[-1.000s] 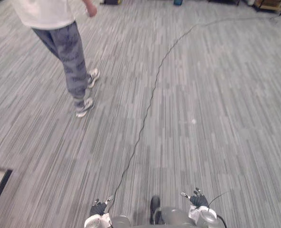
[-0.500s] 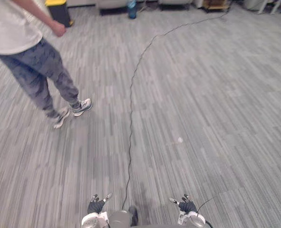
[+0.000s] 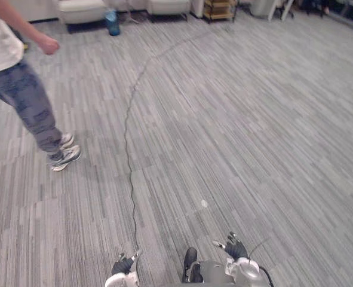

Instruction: Pick up cushions and gather them together orderly.

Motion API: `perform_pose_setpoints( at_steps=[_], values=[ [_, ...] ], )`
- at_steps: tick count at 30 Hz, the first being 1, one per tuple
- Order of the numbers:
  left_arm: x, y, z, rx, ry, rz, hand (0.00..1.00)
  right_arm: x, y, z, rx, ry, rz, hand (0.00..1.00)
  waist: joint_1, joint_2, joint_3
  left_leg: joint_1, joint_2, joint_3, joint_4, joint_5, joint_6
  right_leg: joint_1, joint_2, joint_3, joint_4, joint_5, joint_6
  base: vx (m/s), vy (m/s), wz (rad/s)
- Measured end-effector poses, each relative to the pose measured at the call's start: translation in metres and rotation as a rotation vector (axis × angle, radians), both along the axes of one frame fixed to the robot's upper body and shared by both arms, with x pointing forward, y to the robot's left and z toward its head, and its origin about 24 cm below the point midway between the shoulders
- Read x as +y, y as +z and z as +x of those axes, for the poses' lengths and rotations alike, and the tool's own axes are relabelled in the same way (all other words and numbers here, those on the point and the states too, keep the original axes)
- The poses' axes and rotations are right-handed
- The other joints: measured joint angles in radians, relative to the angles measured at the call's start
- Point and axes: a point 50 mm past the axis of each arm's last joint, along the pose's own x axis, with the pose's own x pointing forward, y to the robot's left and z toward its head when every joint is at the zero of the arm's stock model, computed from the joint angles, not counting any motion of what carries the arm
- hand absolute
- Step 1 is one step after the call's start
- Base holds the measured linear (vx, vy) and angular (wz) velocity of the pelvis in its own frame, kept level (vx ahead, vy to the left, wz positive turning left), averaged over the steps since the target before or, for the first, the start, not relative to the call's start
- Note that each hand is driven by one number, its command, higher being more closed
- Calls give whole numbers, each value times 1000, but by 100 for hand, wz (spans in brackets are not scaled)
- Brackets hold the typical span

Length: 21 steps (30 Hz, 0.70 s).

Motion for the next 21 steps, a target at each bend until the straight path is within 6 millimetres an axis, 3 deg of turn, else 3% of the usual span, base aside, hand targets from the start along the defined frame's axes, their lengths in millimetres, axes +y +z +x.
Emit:
perform_pose_setpoints(
  at_steps=[1,2,5,6,7,9,10,11,12,13,15,16,18,19,21],
  values=[
    [1,2,3,-14,-6,7,0,2,-1,-1,6,-1,6,0,5,-6,6,-42,2,1,24,-35,0,48,-1,23,-15,-10,1,552,39,-69],
    [4,5,6,-41,1,22,0,5,-2,-5,15,-6,15,0,11,-31,15,-104,-12,3,-18,-86,21,146,-10,68,-61,-29,8,529,41,-72],
    [7,7,3,-64,20,30,0,5,-2,-4,12,-25,19,0,26,-45,4,-225,-80,-25,-319,-109,30,227,-44,164,-93,-89,33,500,129,-84],
    [7,6,0,-59,21,28,0,2,-1,-3,9,-27,13,0,35,-44,-1,-260,-133,-92,-527,-51,14,241,-66,215,-91,-121,48,570,282,-107],
    [5,6,1,-65,28,20,0,-1,-2,-4,17,-27,3,0,48,-37,-5,-292,-150,-142,-656,14,-12,254,-78,260,-94,-146,61,503,278,-121],
    [2,7,2,-77,30,14,0,-3,-9,-16,72,-26,-4,0,67,-30,-15,-313,-138,-148,-717,164,-52,296,-104,340,-92,-209,96,652,409,-115],
    [6,6,0,-71,33,22,0,0,-11,-20,93,-29,2,0,66,-37,-34,-308,-150,-121,-695,198,-21,309,-131,362,-89,-235,103,706,423,-97],
    [11,7,-3,-66,34,36,0,2,-13,-26,110,-32,10,0,64,-68,-62,-312,-164,-78,-668,170,21,297,-159,379,-42,-244,123,696,340,-95],
    [15,6,-4,-59,45,44,0,8,-13,-27,107,-30,22,0,62,-88,-68,-288,-174,-34,-655,142,53,247,-182,389,80,-244,153,666,299,-97],
    [16,5,-5,-49,49,46,0,10,-13,-29,111,-30,29,0,56,-94,-67,-254,-186,-16,-644,119,87,208,-195,380,202,-220,219,640,298,-80],
    [16,4,-5,-35,34,46,0,10,-12,-27,95,-28,27,0,43,-92,-63,-156,-204,-2,-660,70,108,111,-204,360,486,-154,338,526,275,-45],
    [14,3,-5,-24,31,39,0,8,-10,-24,75,-25,25,0,38,-86,-52,-80,-209,9,-685,42,111,71,-214,322,622,-152,323,551,276,-37],
    [9,1,-6,-11,30,26,0,7,-7,-20,51,-13,25,0,34,-66,-37,53,-208,39,-751,0,105,4,-236,216,723,-187,256,405,185,-46],
    [9,1,-6,-5,31,26,0,9,-7,-18,41,3,24,0,32,-67,-34,118,-206,58,-791,-14,99,-37,-240,157,707,-212,220,342,127,-47],
    [11,0,-7,2,26,30,0,9,-5,-14,21,20,18,0,10,-74,-30,175,-199,68,-825,-43,85,-102,-230,67,604,-233,209,335,84,-27]
  ],
)
